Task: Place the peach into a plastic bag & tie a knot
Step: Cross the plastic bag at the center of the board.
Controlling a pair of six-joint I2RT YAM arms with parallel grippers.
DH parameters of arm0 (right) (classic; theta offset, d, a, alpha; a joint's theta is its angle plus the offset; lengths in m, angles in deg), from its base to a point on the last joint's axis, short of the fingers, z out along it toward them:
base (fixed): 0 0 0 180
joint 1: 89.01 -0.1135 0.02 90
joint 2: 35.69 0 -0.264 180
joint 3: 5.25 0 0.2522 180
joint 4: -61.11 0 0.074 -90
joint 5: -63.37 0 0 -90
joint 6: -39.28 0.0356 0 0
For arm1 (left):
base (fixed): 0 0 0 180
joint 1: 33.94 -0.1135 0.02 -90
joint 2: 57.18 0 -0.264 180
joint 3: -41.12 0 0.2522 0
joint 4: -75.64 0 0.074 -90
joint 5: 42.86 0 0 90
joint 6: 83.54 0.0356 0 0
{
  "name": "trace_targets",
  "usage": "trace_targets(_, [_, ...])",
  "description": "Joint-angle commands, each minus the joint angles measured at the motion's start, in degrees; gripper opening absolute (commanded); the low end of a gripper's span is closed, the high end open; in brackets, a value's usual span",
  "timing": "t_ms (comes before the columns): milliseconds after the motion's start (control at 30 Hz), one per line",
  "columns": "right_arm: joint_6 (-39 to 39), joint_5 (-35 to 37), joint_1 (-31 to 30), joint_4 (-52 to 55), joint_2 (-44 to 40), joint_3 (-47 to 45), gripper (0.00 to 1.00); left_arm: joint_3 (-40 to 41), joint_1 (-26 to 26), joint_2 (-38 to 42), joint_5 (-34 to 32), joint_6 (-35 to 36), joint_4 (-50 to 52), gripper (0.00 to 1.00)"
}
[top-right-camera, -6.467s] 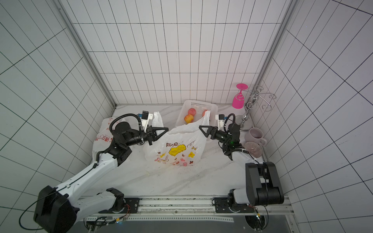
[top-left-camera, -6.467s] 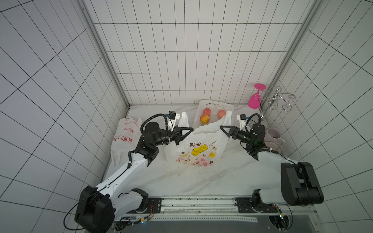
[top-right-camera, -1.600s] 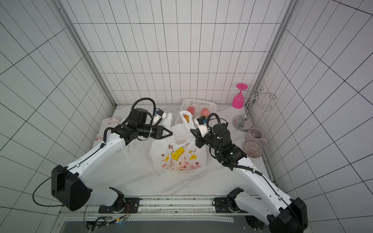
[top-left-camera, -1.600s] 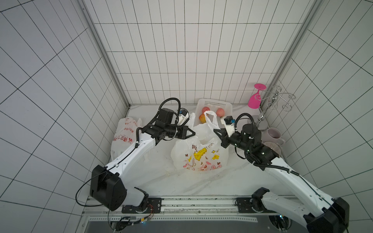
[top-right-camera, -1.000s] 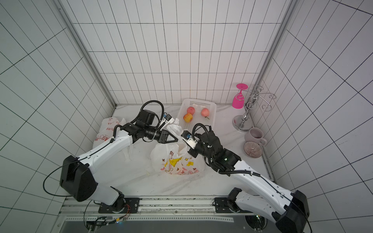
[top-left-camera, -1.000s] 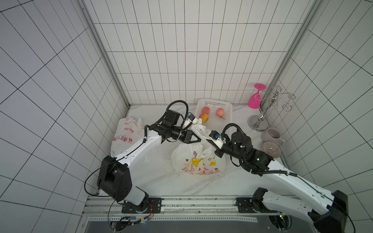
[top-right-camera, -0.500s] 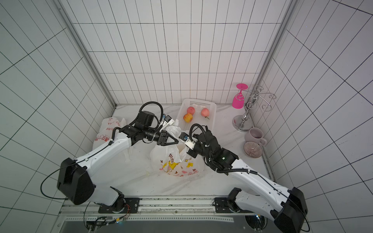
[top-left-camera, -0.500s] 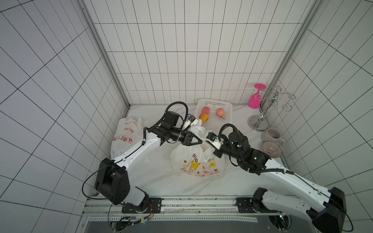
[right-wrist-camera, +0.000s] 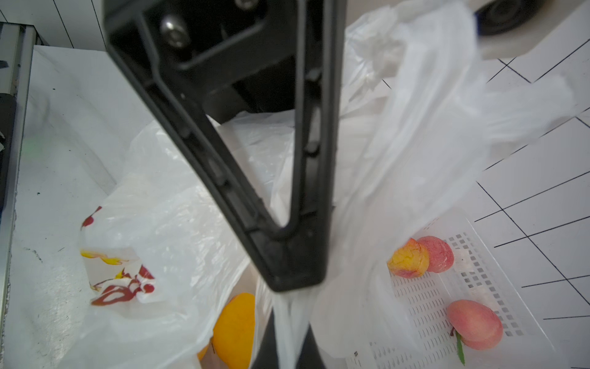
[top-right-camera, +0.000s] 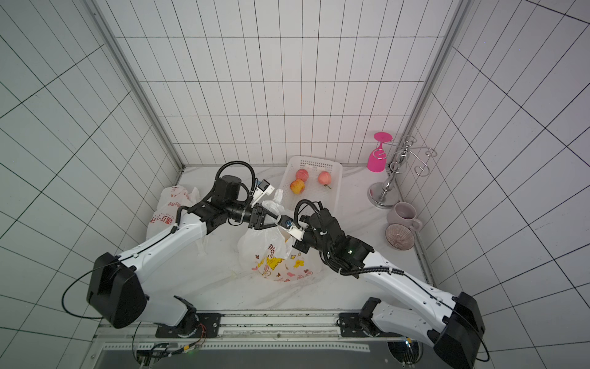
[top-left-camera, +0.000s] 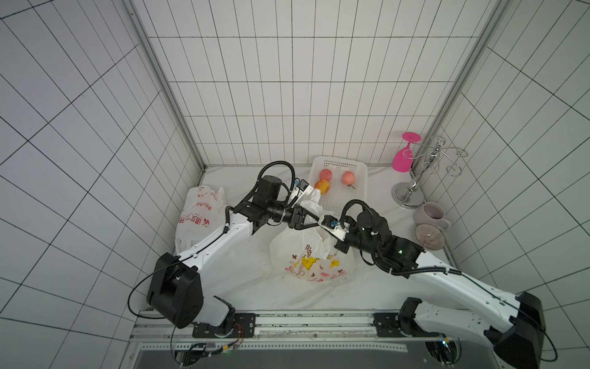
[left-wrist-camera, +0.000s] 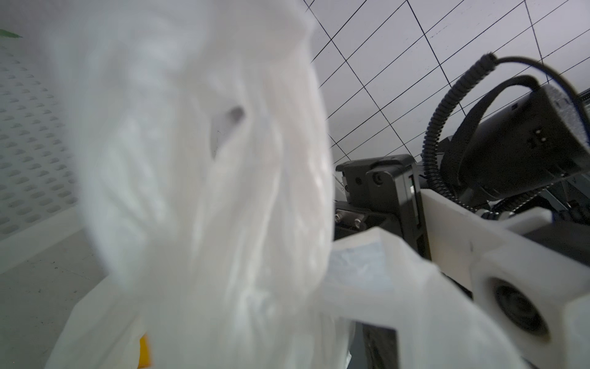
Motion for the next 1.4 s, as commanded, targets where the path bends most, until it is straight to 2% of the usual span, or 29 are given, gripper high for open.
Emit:
trace_targets(0, [-2.02,0.43,-0.79,-0.15,0.27,-1.79,0.00,0.22,0.10,-0.73,0.58,-0.68,-2.15,0.51])
trace_targets(333, [-1.42,-0.35,-0.97,-0.16,1.82,-0.78,0.00,-0.15,1.42,-2.25,0.43,-1.69,-4.20,0.39])
trace_targets(433, [-0.62,0.58,-0.95,-0.20,2.35,-0.78,0.00,0.42,1.60,-2.25,0.68,-1.93,-5.55,0.29])
trace_targets(567, [1.56,0.17,-0.66,0.18,2.03,-0.73,0.00,1.09,1.58,-1.53,1.34,-0.38,-6.41,0.10])
trace_targets(633, [3.09,-0.02,-0.49,0.46,1.63,-0.68,0.05,1.52,1.57,-0.84,1.55,0.84,-7.11,0.04])
trace_targets(667, [4.35,-0.50,-0.19,0.63,1.26,-0.73,0.11,2.03,1.48,-0.31,1.37,0.96,-8.12,0.02])
trace_targets(800, [10.79,-7.30,3.10,2.90,-0.72,-0.18,0.40,3.92,0.46,0.46,1.08,-1.72,-13.86,0.00])
trace_targets(967, [17.56,-16.13,8.01,7.61,-3.15,1.65,0.54,5.61,-0.28,1.08,0.78,-2.17,-17.58,0.00])
trace_targets(1100, [24.93,-19.93,11.99,9.57,-5.12,3.96,0.58,5.85,-0.39,1.09,0.47,-1.52,-18.11,0.00])
trace_targets(1167, [30.38,-18.95,13.55,11.23,-4.93,6.93,0.60,5.43,-0.30,1.09,0.38,-1.59,-18.19,0.00])
trace_targets(1233, [36.71,-16.27,14.55,15.05,-2.87,12.28,0.60,5.14,-0.30,1.05,0.39,-1.40,-18.08,0.00])
trace_targets(1367, [45.86,-13.01,14.95,29.97,6.30,28.45,0.53,4.79,-0.36,1.05,0.24,-0.78,-17.46,0.00])
